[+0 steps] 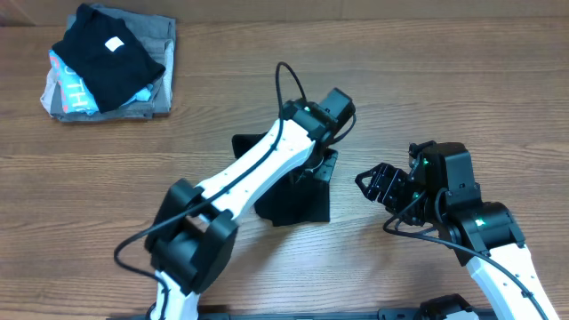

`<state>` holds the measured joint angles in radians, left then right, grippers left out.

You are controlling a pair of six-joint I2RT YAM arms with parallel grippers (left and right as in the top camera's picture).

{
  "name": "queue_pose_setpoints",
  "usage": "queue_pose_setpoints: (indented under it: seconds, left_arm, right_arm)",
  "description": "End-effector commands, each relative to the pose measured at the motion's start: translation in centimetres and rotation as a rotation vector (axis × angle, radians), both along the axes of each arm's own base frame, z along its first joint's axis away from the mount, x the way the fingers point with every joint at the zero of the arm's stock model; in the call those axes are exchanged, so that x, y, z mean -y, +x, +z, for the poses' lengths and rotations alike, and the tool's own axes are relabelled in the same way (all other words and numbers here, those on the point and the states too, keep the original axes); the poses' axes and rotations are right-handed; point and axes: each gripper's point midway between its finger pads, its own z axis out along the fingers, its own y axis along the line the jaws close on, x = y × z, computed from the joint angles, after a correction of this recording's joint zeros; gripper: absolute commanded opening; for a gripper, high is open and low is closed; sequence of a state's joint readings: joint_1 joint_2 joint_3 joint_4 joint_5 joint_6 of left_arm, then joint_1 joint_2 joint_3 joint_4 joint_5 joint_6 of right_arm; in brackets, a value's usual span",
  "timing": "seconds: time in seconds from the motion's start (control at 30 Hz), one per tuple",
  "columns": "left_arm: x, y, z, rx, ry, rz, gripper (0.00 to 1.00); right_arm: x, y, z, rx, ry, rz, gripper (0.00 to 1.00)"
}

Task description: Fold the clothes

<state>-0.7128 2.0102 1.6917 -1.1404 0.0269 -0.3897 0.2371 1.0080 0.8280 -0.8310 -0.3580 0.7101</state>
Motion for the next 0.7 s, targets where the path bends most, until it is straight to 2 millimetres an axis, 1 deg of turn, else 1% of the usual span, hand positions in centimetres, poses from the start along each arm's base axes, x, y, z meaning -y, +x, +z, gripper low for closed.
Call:
queue_pose_setpoints:
  seconds: [0.0, 0.07, 0.17, 0.23, 0.37, 0.5, 0.57, 0.67]
  left_arm:
    - [1.1, 0.6, 5.1, 0.076, -0.132, -0.016, 0.39]
    - [1.3, 0.4, 5.8, 0.079, -0.159, -0.026, 0.42]
    - [1.2, 0.2, 5.9, 0.074, -0.157, -0.025, 0.43]
    - [1.2, 0.2, 5.8, 0.072, -0.157, -0.026, 0.48]
    - [1.3, 0.4, 5.9, 0.078, -0.162, -0.024, 0.48]
    - [1.9, 0.3, 6.1, 0.072, -0.194, -0.034, 0.49]
    - [1.5, 0.7, 6.0, 0.084, -0.178, -0.025, 0.48]
    - [0.0, 1.9, 6.3, 0.095, -0.164, 0.061, 0.45]
  right_arm:
    - [0.4, 0.1, 0.1, 0.014, -0.011, -0.014, 0.75]
    - [0.4, 0.1, 0.2, 0.009, -0.005, -0.024, 0.75]
    - [0.4, 0.1, 0.1, 0.005, -0.003, -0.028, 0.75]
    - [0.4, 0.1, 0.1, 0.005, -0.003, -0.028, 0.75]
    - [0.4, 0.1, 0.1, 0.005, -0.003, -0.028, 0.75]
    - [0.4, 0.1, 0.2, 0.006, -0.002, -0.028, 0.75]
    - [0.3, 0.1, 0.1, 0.005, -0.002, -0.028, 0.75]
    - [0.2, 0.2, 0.2, 0.013, -0.001, -0.018, 0.75]
